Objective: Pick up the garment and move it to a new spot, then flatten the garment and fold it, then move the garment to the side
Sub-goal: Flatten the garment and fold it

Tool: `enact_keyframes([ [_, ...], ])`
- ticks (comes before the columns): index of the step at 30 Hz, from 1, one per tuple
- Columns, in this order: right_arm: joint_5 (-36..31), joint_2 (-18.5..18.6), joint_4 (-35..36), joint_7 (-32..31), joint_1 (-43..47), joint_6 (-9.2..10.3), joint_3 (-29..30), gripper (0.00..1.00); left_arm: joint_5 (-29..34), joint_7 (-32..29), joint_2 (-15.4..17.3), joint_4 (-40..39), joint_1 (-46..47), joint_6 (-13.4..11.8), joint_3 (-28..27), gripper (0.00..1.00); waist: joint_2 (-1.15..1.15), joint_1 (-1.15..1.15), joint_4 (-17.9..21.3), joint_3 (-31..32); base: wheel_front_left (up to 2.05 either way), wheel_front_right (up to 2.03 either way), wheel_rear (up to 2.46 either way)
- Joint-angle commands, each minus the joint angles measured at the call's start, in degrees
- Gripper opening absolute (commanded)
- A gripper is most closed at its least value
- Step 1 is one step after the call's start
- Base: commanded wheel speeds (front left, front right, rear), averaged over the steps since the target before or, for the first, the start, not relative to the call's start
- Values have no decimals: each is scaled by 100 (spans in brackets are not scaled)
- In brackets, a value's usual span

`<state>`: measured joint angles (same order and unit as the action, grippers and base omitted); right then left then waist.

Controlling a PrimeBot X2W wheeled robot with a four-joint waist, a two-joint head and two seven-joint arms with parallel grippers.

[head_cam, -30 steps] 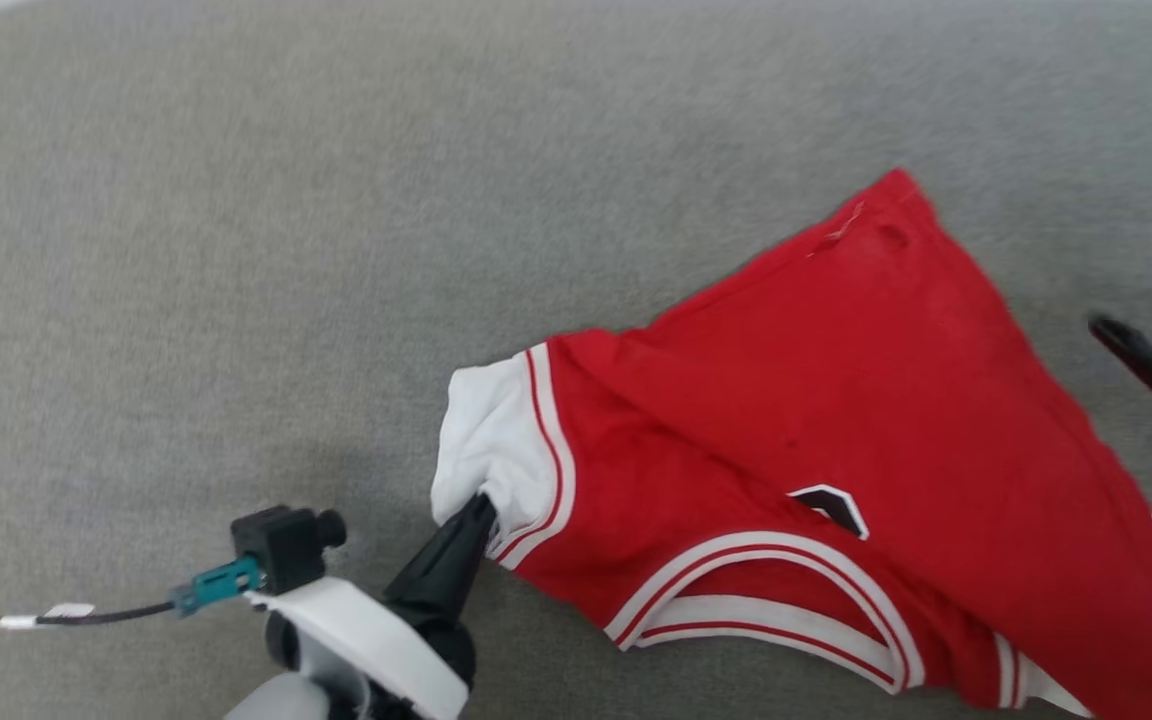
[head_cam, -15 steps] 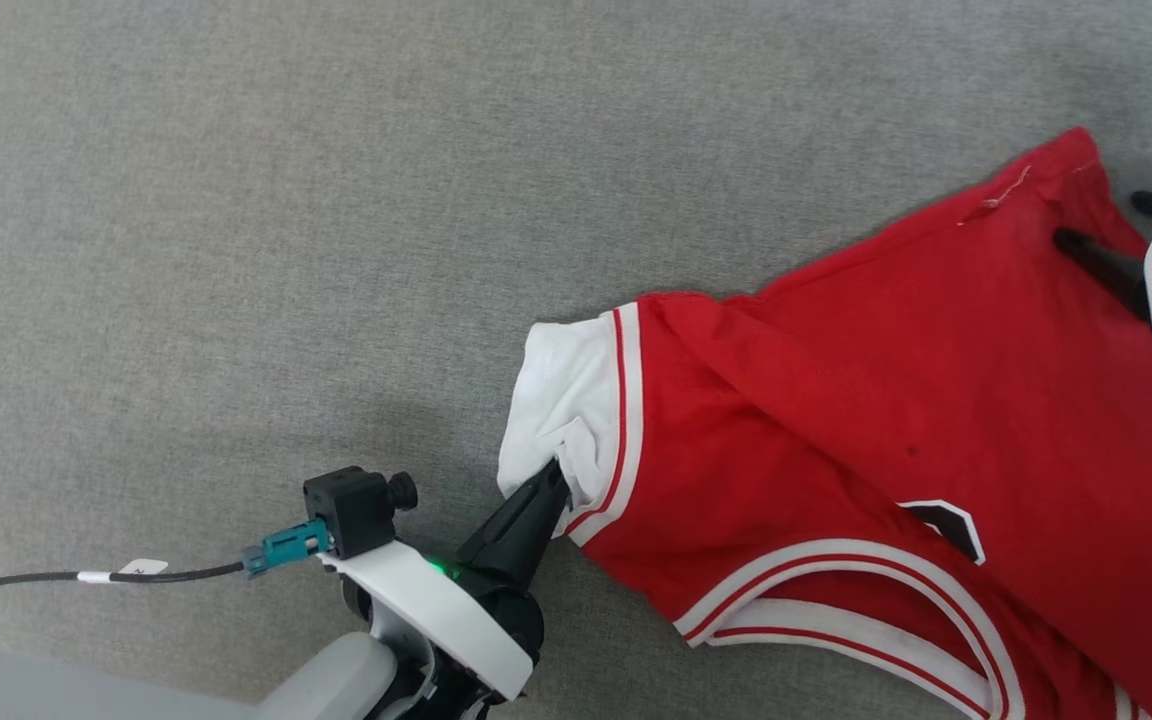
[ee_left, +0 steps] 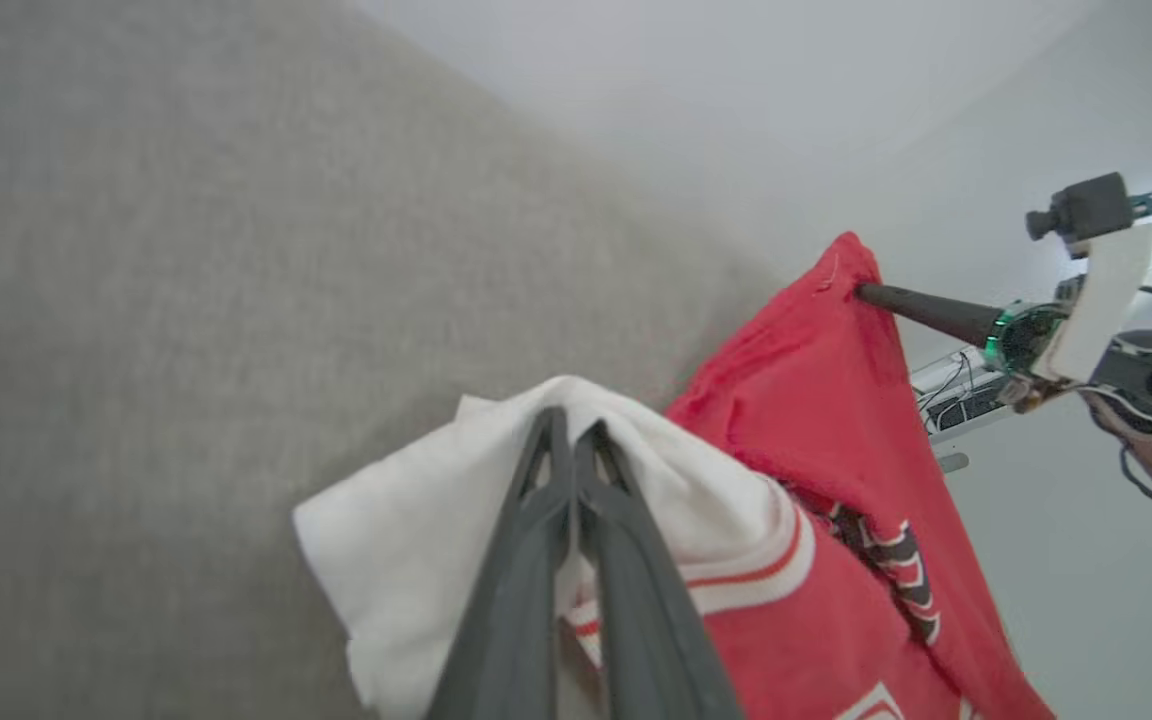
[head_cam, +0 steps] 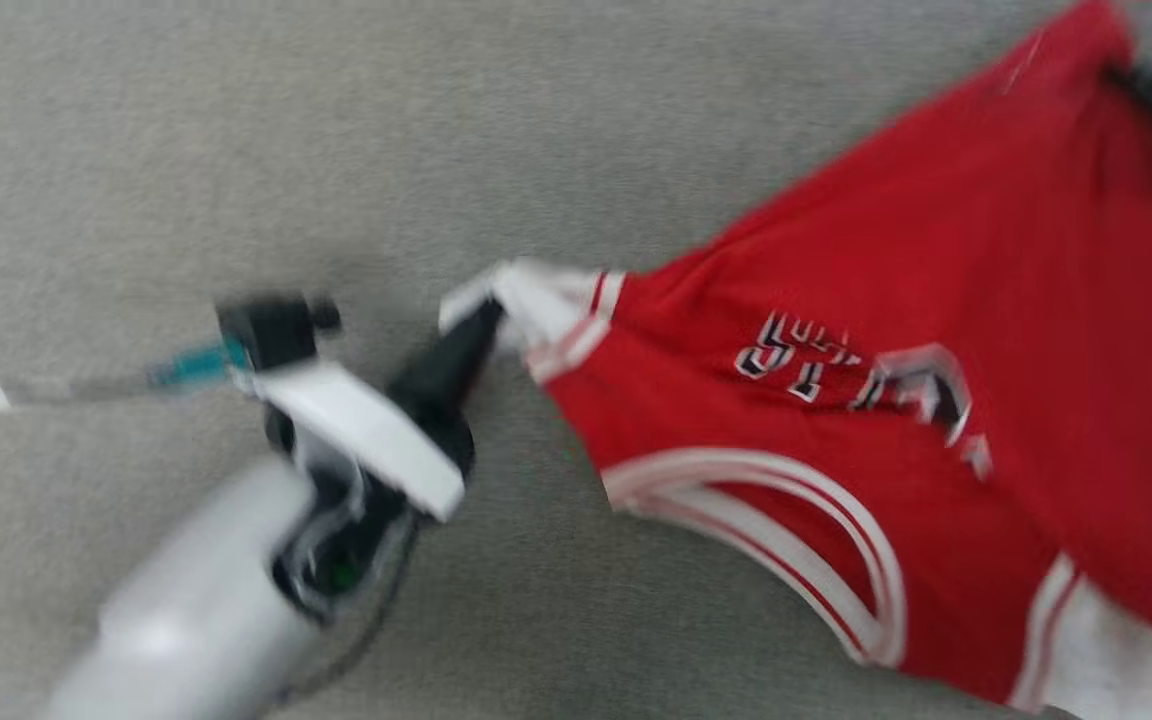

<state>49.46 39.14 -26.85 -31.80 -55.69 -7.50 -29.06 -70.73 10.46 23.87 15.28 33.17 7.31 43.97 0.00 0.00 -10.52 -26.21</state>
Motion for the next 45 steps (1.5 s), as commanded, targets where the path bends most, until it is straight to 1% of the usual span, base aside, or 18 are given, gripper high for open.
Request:
enact_keyframes([
  [1, 14, -117, -284, 291, -307, 2, 173, 0, -46, -178, 65, 109, 537, 21, -125, 0, 0, 0, 224, 82, 0, 0, 0],
  [3, 17, -302, -578, 566, -684, 2, 349, 0, -52, -293, 165, 337, 1104, 13, -328, 0, 0, 0, 408, 80, 0, 0, 0],
  [5, -88, -477, -880, 808, -1107, 2, 465, 0, 42, -384, 251, 629, 1709, -107, -517, 0, 0, 0, 611, 43, 0, 0, 0],
  [6, -148, -560, -1043, 947, -1312, 2, 530, 0, 57, -434, 246, 755, 2036, -165, -617, 0, 0, 0, 694, 24, 0, 0, 0],
  [7, -148, -560, -1043, 947, -1312, 2, 530, 0, 57, -434, 246, 755, 2036, -165, -617, 0, 0, 0, 694, 24, 0, 0, 0],
  [10, -338, -823, -1502, 1350, -1880, 2, 660, 0, -35, -566, 232, 1149, 2946, -278, -923, 0, 0, 0, 915, -21, 0, 0, 0],
  [13, -523, -1058, -1939, 1799, -2415, 1, 807, 0, -91, -645, 218, 1602, 3788, -305, -1165, 0, 0, 0, 1072, -36, 0, 0, 0],
  [16, -713, -1192, -2372, 2331, -2836, 3, 983, 0, 109, -566, 212, 2106, 4562, -336, -1245, 0, 0, 0, 1162, -9, 0, 0, 0],
  [18, -780, -1307, -2600, 2708, -3081, 3, 1097, 0, 138, -476, 85, 2357, 4997, -282, -1306, 0, 0, 0, 1196, 40, 0, 0, 0],
  [20, -814, -1387, -2733, 3008, -3238, 2, 1138, 0, 211, -369, 56, 2554, 5335, -217, -1344, 0, 0, 0, 1217, 93, 0, 0, 0],
  [22, -804, -1434, -2828, 3292, -3342, 3, 1165, 0, 90, -253, -68, 2675, 5544, -125, -1430, 0, 0, 0, 1226, 139, 0, 0, 0],
  [24, -819, -1485, -2912, 3377, -3272, 2, 1070, 0, 31, -330, -138, 2751, 5582, -36, -1357, 0, 0, 0, 1244, 185, 0, 0, 0],
  [27, -783, -1481, -2921, 3369, -3048, 2, 846, 0, -98, -400, -173, 2722, 5296, 18, -1239, 0, 0, 0, 1238, 213, 0, 0, 0],
  [29, -683, -1455, -2868, 3295, -2832, 2, 681, 0, -254, -434, -178, 2530, 4967, 20, -1161, 0, 0, 0, 1228, 212, 0, 0, 0],
  [32, -484, -1382, -2711, 3233, -2371, 2, 437, 0, -454, -349, -77, 2079, 4223, 24, -1004, 0, 0, 0, 1203, 223, 0, 0, 0],
  [35, -208, -1240, -2430, 3083, -1659, 1, 142, 0, -589, -146, 42, 1535, 3204, 26, -731, 0, 0, 0, 1133, 342, 0, 0, 0],
  [39, 247, -815, -1779, 2942, -596, 2, -132, 0, -880, 124, 272, 613, 1764, 26, -467, 0, 0, 0, 1004, 535, 0, 0, 0],
  [45, 806, -19, -625, 2841, 1181, 2, -146, 0, -1028, 386, 720, -501, -119, 27, -227, 0, 0, 0, 829, 830, 0, 0, 0],
])
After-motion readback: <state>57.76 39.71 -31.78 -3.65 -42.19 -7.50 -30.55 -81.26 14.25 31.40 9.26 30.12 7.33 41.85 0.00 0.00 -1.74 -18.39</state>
